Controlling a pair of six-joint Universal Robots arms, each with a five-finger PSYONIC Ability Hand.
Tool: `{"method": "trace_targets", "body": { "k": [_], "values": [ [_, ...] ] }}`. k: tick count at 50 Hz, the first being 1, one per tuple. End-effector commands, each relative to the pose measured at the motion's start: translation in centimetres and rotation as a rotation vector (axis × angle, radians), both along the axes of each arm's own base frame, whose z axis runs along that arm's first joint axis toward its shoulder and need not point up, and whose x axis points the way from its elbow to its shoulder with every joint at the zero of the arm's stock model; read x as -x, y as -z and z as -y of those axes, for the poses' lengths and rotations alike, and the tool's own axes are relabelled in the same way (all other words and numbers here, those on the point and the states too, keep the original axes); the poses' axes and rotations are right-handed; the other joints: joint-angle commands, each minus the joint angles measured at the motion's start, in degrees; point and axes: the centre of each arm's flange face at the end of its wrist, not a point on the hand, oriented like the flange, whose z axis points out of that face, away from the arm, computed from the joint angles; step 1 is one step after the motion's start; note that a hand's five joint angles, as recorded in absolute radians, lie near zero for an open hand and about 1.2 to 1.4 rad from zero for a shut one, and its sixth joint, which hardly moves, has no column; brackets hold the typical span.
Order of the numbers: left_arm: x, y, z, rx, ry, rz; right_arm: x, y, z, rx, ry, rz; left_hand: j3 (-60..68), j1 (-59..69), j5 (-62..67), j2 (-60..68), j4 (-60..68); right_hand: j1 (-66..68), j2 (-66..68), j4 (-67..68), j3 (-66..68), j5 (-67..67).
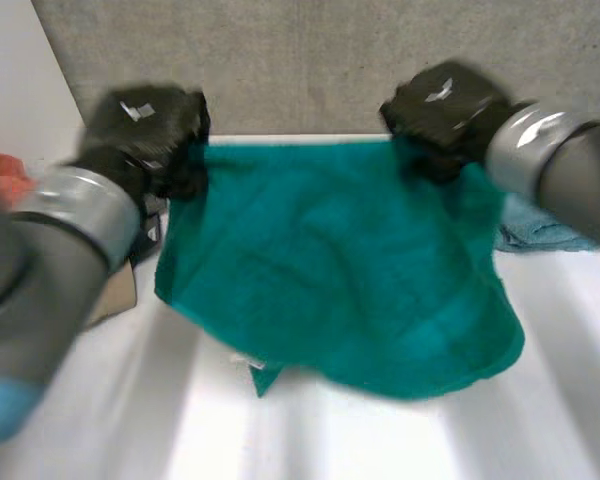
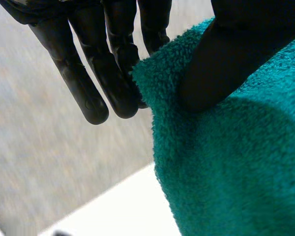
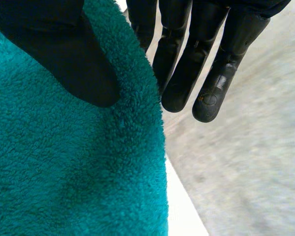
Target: Fold the laundry.
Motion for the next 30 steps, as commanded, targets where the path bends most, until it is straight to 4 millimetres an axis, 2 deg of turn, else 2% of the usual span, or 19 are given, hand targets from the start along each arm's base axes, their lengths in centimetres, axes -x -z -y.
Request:
{"method": "trace_targets", "body": {
  "k": [1,2,3,4,6,7,11,13,15,17,18,20,22,25,26,29,30],
  "values": [
    [2.9,8.1,5.5,-0.148,-0.013,0.108,-3.7,8.5,5.8,-0.003,0.032,-0.131,-1.33,3.31,1.51,-1.48,-1.88,24.42,12.89,11.98,12.40,13.56],
    [3.2,8.6,6.0,-0.151,-0.011,0.112,-3.9,9.3,6.4,0.002,0.044,-0.134,-5.86,-1.22,-3.02,-6.01,-6.41,24.42,12.89,11.98,12.40,13.56],
    [3.5,9.1,6.3,-0.155,-0.008,0.118,-4.3,10.9,7.9,0.024,0.084,-0.129,-12.06,-7.43,-9.22,-12.21,-12.61,12.66,1.13,0.21,0.64,1.80],
    [4.1,9.8,6.8,-0.160,-0.002,0.121,-4.4,11.6,8.7,0.039,0.114,-0.125,-28.45,-23.81,-25.60,-28.60,-28.99,-1.78,-13.31,-14.22,-13.80,-12.64],
    [4.5,10.2,7.0,-0.161,0.001,0.123,-4.4,12.5,9.7,0.065,0.169,-0.119,-40.34,-35.70,-37.50,-40.49,-40.89,-34.71,-46.24,-47.15,-46.73,-45.57],
    [4.5,10.2,7.2,-0.161,-0.002,0.123,-4.2,12.7,10.7,0.102,0.243,-0.109,-43.38,-38.75,-40.54,-43.53,-43.93,-45.58,-57.11,-58.02,-57.60,-56.44],
    [4.2,10.2,6.9,-0.170,-0.008,0.117,-3.1,12.2,11.0,0.109,0.368,-0.097,-53.49,-48.86,-50.65,-53.65,-54.04,-45.58,-57.11,-58.02,-57.60,-56.44],
    [3.4,8.7,6.2,-0.151,-0.013,0.109,-2.7,12.1,10.6,0.081,0.383,-0.095,-53.84,-49.21,-51.00,-53.99,-54.39,-45.58,-57.11,-58.02,-57.60,-56.44],
    [2.4,7.4,5.6,-0.135,-0.022,0.098,-1.9,11.5,8.8,-0.007,0.376,-0.077,-53.84,-49.21,-51.00,-53.99,-54.39,-45.58,-57.11,-58.02,-57.60,-56.44],
    [1.4,7.0,5.5,-0.132,-0.041,0.094,-1.4,10.3,7.3,-0.065,0.359,-0.037,-53.84,-49.21,-51.00,-53.99,-54.39,-45.58,-57.11,-58.02,-57.60,-56.44],
    [0.9,6.9,5.6,-0.132,-0.051,0.093,-1.0,9.3,5.4,-0.128,0.322,0.003,-53.84,-49.21,-51.00,-53.99,-54.39,-45.58,-57.11,-58.02,-57.60,-56.44],
    [-0.5,6.8,5.7,-0.140,-0.084,0.092,-0.7,8.8,3.5,-0.204,0.273,0.035,-53.67,-49.04,-50.83,-53.83,-54.22,-45.58,-57.11,-58.02,-57.60,-56.44],
    [-1.1,6.9,5.6,-0.151,-0.096,0.093,-0.5,9.3,0.7,-0.339,0.192,0.069,-53.51,-48.87,-50.67,-53.66,-54.06,-45.58,-57.11,-58.02,-57.60,-56.44],
    [-2.2,7.4,5.1,-0.177,-0.115,0.100,-0.2,10.7,-2.1,-0.492,0.123,0.097,-53.34,-48.70,-50.50,-53.49,-53.89,-44.33,-55.87,-56.78,-56.36,-55.20],
    [-2.3,7.6,5.0,-0.185,-0.118,0.104,0.0,11.3,-3.8,-0.566,0.092,0.109,-53.34,-48.70,-50.50,-53.49,-53.89,-41.82,-53.35,-54.26,-53.84,-52.68],
    [-3.1,8.7,4.7,-0.220,-0.135,0.120,0.4,11.9,-6.4,-0.638,0.049,0.118,-53.17,-48.53,-50.33,-53.32,-53.72,-40.79,-52.32,-53.23,-52.81,-51.65],
    [-3.2,9.0,4.6,-0.231,-0.137,0.125,0.4,12.5,-7.9,-0.659,0.027,0.118,-53.17,-48.53,-50.33,-53.32,-53.72,-39.62,-51.15,-52.06,-51.64,-50.48]
  ]
}}
